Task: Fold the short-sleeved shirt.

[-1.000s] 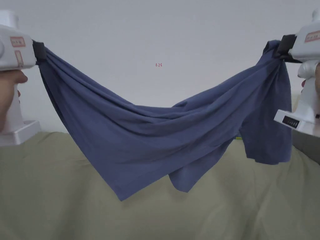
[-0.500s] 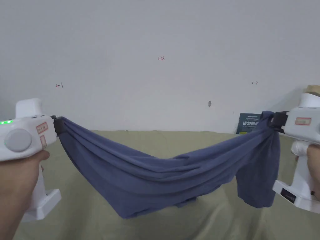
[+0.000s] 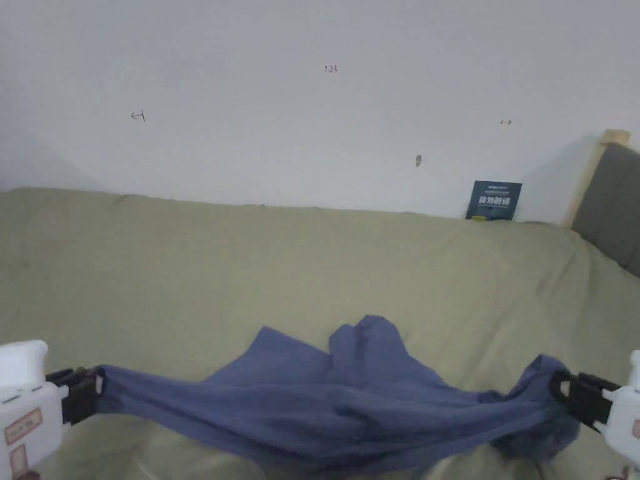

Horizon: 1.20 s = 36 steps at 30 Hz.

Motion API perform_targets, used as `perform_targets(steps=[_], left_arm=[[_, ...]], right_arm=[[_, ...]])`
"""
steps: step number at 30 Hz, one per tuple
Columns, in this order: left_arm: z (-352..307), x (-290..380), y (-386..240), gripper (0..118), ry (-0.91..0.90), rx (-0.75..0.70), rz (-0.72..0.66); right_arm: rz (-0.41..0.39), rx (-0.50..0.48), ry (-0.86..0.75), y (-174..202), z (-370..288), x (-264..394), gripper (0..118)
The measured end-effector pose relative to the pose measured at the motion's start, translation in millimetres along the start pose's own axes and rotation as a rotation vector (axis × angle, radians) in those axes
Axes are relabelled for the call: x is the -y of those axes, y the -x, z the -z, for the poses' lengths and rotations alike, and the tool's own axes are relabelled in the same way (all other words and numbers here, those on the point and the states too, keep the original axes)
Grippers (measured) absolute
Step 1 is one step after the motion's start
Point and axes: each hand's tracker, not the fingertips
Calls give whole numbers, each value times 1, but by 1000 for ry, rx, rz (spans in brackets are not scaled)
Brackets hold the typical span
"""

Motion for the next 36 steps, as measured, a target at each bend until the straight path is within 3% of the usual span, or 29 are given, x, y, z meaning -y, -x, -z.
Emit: perform_targets(steps=[2, 4, 10, 11, 12, 13, 14, 15, 17, 21, 22, 25, 27, 28, 29, 30, 31, 33, 36], left_arm=[[4, 54, 10, 0, 108, -63, 54], [10, 95, 18, 0, 222, -117, 80], [16, 132, 25, 1, 283, -126, 34], [16, 127, 23, 7, 268, -124, 32], [13, 123, 16, 21, 252, -114, 21], [11, 120, 15, 56, 237, -113, 15], [7, 116, 15, 107, 218, -100, 12], [0, 111, 13, 116, 212, -96, 26], [-30, 98, 3, 113, 88, -92, 90], [-94, 85, -16, 114, -80, -100, 221], [-107, 85, -20, 114, -107, -108, 239], [-135, 92, -22, 114, -158, -158, 246], [-149, 96, -21, 106, -149, -157, 229], [-151, 99, -18, 88, -144, -168, 219], [-154, 101, -16, 30, -144, -182, 211], [-150, 103, -13, 0, -103, -202, 200], [-148, 110, -5, 0, -99, -205, 186], [-138, 113, 7, 0, -40, -128, 110], [-103, 119, 29, 0, 59, -132, 146]], right_arm=[[-55, 40, 74, -3, -5, 51, 2], [-61, 91, 178, -11, -3, 96, 2], [-2, 166, 246, -36, 7, 151, 2], [18, 164, 236, -37, 9, 151, 6], [32, 160, 231, -37, 10, 151, 25], [27, 165, 234, -36, 12, 149, 63], [19, 178, 242, -38, 14, 145, 110], [3, 174, 246, -37, 11, 141, 118], [-71, 172, 128, -23, -12, 127, 118], [-172, 56, 9, 12, -52, 102, 118], [-202, 37, -33, 53, -83, 87, 118], [-235, -56, -147, 95, -120, 81, 118], [-242, -99, -201, 108, -127, 89, 111], [-236, -119, -227, 116, -132, 91, 96], [-227, -134, -230, 122, -134, 92, 56], [-204, -135, -210, 118, -124, 97, 15], [-202, -102, -228, 124, -122, 99, 0], [-234, -163, -218, 128, -117, 99, 0], [-252, -161, -198, 143, -110, 98, 0]])
